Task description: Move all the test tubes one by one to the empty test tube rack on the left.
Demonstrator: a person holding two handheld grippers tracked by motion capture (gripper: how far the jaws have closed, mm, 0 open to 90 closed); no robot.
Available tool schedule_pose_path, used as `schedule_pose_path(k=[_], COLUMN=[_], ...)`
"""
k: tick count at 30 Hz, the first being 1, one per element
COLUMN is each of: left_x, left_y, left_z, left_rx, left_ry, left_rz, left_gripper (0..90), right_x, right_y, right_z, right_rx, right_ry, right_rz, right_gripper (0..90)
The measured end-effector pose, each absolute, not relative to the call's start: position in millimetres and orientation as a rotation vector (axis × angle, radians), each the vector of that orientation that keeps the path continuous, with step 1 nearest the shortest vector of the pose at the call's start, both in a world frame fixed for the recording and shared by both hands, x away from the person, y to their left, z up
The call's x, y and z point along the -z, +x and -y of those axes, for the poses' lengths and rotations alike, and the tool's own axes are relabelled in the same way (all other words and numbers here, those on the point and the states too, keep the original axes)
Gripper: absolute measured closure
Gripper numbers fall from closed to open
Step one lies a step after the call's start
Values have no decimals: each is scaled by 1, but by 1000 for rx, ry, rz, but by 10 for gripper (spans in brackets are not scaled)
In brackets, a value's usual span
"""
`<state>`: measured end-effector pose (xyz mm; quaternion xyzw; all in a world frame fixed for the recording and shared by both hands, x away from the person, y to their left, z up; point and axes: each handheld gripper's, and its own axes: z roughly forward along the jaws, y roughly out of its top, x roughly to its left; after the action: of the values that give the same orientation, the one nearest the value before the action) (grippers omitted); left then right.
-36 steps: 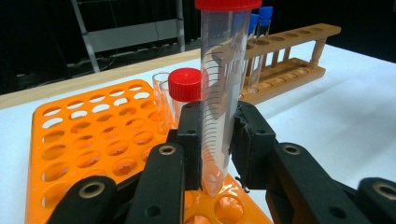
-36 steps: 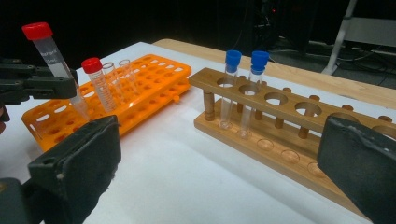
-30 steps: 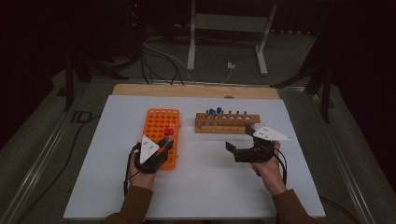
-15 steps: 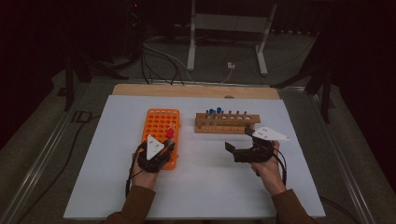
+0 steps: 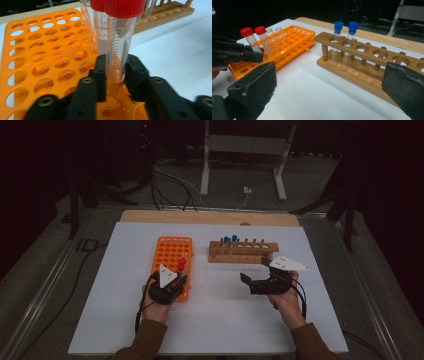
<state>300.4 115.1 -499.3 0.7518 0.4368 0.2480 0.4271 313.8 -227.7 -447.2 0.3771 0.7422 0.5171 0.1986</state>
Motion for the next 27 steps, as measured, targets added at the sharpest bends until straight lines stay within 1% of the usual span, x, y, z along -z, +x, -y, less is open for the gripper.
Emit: schedule_pose_path(k=[4, 5, 6, 9, 13, 20, 23, 27], left_x=[493, 490, 488, 487, 489, 489, 489, 485], left_y=[296, 295, 294, 293, 294, 295, 295, 291], left_z=[-115, -115, -115, -115, -112, -114, -115, -121], left_rx=[-654, -669, -682, -690, -686, -662, -648, -614], left_ry=[1845, 1835, 1830, 1841, 1875, 1872, 1868, 1839], left_rz=[-1078, -1070, -1065, -1060, -1064, -1082, -1091, -1074], left_gripper=[600, 598, 605, 744, 758, 755, 738, 628], right_x=[448, 448, 448, 448, 448, 447, 443, 438], right_y=[314, 314, 314, 314, 314, 316, 318, 323], right_z=[227, 227, 227, 226, 225, 225, 225, 223], right_rx=[-1446, -1446, -1445, -1443, -1441, -1440, -1448, -1446], right_ry=[1054, 1052, 1052, 1052, 1050, 1054, 1053, 1055], right_rz=[-2081, -2081, -2082, -2085, -2087, -2082, -2071, -2063], right_gripper=[1, 1, 1, 1, 1, 1, 1, 1])
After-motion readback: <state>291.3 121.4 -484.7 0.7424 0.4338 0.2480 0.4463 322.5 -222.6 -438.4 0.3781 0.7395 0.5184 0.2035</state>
